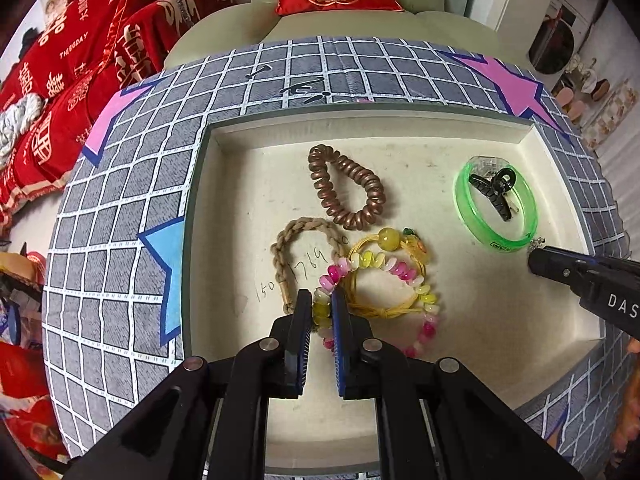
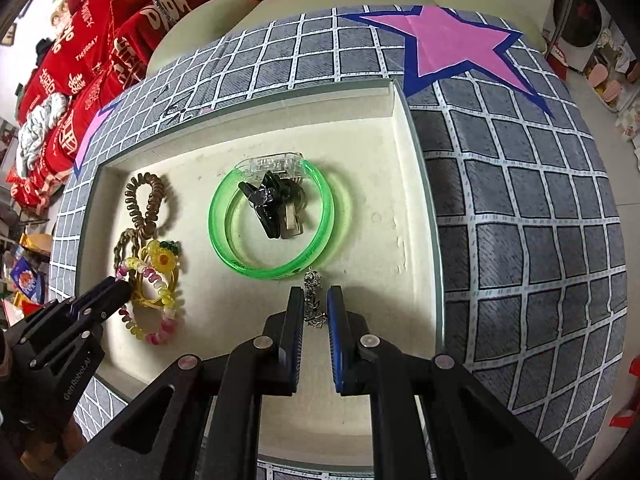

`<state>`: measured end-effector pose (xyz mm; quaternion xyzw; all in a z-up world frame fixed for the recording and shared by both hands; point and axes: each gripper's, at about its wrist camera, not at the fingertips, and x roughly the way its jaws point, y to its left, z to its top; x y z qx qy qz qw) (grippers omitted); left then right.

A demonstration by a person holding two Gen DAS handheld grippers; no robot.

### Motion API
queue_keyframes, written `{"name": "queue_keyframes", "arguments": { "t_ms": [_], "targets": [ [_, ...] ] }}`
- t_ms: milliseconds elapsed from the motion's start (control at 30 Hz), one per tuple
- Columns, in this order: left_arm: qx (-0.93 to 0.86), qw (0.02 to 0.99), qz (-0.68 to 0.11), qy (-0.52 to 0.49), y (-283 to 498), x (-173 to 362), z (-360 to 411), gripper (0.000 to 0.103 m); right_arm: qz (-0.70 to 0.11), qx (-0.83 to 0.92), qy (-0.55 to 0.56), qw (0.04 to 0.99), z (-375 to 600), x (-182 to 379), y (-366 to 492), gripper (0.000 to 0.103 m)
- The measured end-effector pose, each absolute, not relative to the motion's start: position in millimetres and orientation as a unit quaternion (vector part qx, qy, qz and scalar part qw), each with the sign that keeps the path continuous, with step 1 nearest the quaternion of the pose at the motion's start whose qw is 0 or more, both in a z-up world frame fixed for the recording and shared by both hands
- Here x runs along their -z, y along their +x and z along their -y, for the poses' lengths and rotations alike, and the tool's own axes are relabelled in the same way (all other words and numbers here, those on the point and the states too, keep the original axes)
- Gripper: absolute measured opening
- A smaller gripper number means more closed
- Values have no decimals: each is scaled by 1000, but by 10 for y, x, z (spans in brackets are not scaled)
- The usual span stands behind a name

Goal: Organize jewelry
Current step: 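Carry the beaded bracelet and silver charm over the white tray, then open both grippers to release the beaded bracelet and charm in the tray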

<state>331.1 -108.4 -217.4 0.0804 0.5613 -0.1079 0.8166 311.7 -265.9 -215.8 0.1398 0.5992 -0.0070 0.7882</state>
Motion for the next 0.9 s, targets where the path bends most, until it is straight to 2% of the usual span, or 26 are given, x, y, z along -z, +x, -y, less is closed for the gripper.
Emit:
{"name": "queue_keyframes", "arguments": {
  "t_ms": [67, 100, 200, 233, 900],
  "targets": [
    [106, 817, -560, 92, 3304, 2174, 1115, 18, -601, 5, 136, 788, 2650, 2159, 3121, 15],
    [105, 817, -559, 97, 3301, 2172, 1128, 18, -601, 2, 135, 787, 2643, 2158, 3124, 19],
    [99, 816, -560, 102, 3296, 2158, 1139, 18, -602, -1, 135, 787, 2630, 2145, 3127, 45],
    [97, 816, -561, 100, 3298, 2152, 1133, 18, -601, 0, 136, 788, 2631, 2135, 3125, 46],
    [116, 823, -552, 65, 3239, 1937, 1032, 18, -555, -3, 171, 814, 2710, 1602, 2916, 46]
  ]
}}
